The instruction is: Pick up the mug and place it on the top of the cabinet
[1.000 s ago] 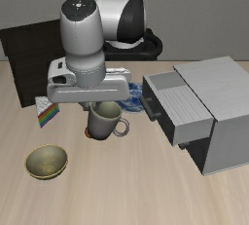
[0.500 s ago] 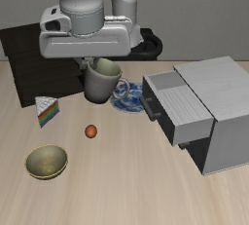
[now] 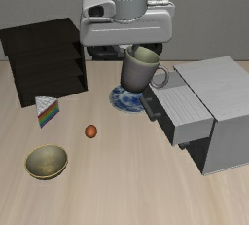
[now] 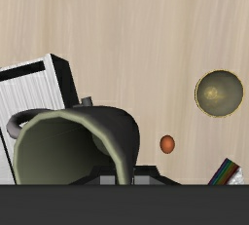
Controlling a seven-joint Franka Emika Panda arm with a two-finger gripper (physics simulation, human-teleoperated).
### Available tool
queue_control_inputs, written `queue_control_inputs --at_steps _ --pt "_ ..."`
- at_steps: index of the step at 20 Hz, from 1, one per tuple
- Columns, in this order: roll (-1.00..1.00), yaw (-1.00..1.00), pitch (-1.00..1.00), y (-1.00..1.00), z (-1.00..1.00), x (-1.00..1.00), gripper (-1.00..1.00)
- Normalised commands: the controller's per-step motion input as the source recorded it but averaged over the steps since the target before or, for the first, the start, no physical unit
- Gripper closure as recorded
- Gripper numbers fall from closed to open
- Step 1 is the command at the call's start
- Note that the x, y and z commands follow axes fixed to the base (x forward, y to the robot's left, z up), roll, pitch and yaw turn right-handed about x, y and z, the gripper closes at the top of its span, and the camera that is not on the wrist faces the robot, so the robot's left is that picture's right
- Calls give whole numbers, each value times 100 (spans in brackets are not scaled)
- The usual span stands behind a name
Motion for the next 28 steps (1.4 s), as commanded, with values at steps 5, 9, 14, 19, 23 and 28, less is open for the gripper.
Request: queue_control_inputs --at_steps 5,9,14,19,23,28 --pt "0 0 0 100 0 0 100" --pt "0 0 0 100 0 0 100" --pt "0 0 0 100 0 0 100" --pt "0 0 0 60 0 -40 100" --pt "0 0 0 0 0 0 -100" --pt "0 0 0 0 0 0 -100"
